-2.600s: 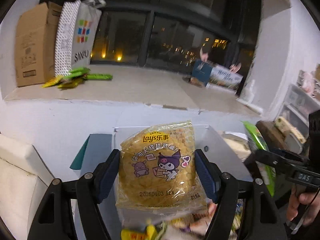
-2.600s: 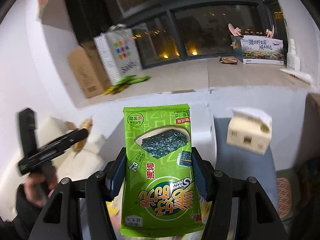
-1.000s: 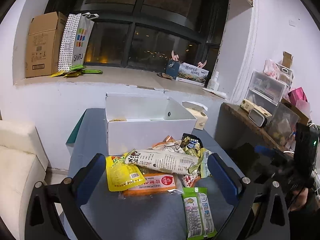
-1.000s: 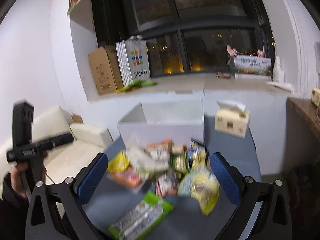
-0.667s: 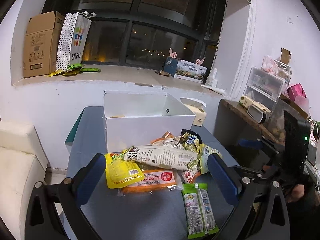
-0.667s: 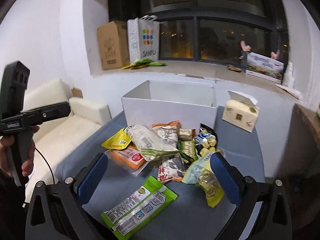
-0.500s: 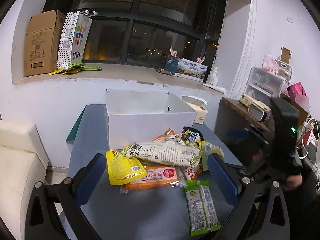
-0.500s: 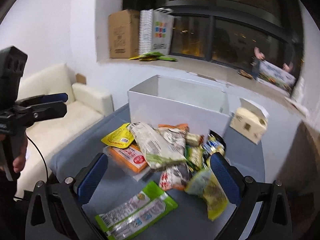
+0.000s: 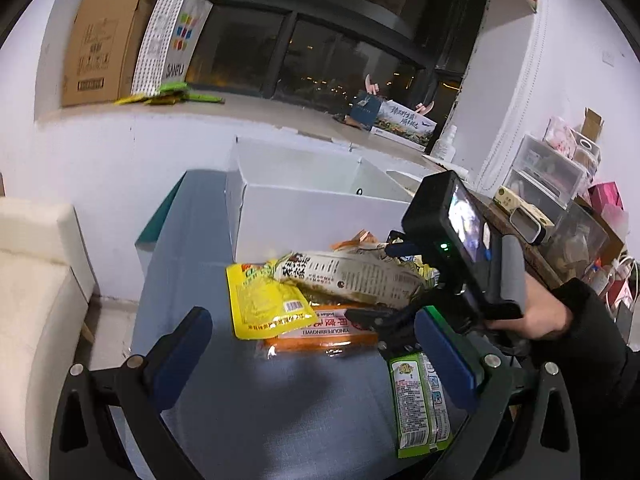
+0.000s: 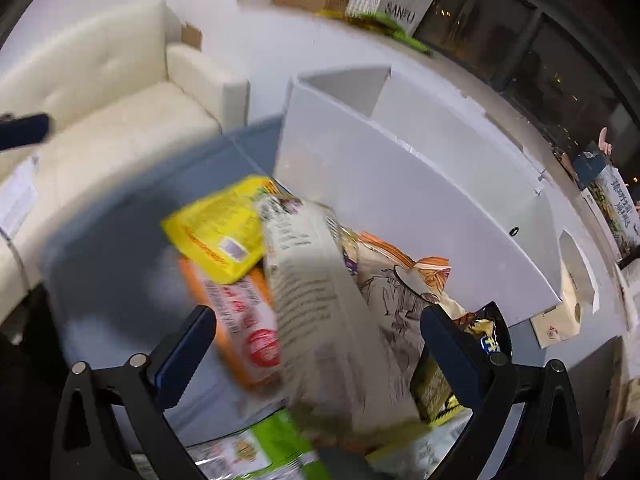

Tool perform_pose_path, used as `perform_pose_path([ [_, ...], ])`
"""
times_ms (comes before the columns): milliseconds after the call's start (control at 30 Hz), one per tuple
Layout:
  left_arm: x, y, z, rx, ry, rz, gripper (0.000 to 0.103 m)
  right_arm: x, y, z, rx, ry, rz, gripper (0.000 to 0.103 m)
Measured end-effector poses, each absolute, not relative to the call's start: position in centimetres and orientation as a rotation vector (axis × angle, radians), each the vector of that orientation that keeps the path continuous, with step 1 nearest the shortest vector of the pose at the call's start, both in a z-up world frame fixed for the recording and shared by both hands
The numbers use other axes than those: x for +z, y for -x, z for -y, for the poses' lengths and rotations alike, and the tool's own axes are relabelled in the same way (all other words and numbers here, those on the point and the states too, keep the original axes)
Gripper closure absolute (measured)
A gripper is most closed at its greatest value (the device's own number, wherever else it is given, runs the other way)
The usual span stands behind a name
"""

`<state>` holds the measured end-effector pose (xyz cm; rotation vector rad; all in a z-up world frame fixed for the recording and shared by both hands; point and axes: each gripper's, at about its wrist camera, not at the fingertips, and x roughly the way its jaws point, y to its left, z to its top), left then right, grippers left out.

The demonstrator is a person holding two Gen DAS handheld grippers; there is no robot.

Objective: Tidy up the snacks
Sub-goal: 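Grasp the long white snack bag with the right gripper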

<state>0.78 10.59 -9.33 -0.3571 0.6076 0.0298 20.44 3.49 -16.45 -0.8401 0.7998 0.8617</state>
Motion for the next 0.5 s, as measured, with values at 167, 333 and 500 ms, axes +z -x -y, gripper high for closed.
perform_pose_path([
  [167,-10.4,-1.2,-11.0,0.039,0.389,-0.637,0.000,-18.2,-21.3,-3.9,0.827,0.868,-0.811,0.030],
  [333,-11.0,-2.0,-11.1,0.050,0.396,-0.661,0.000,-16.8,-21.6,-2.4,0.891,0.748,-0.841,0.064],
  [500,-12.0,-4.5,-11.4,0.061,0.409,-0.723,0.000,-13.0,-21.3,2.2,0.949,0.492,-0.812,0.065],
])
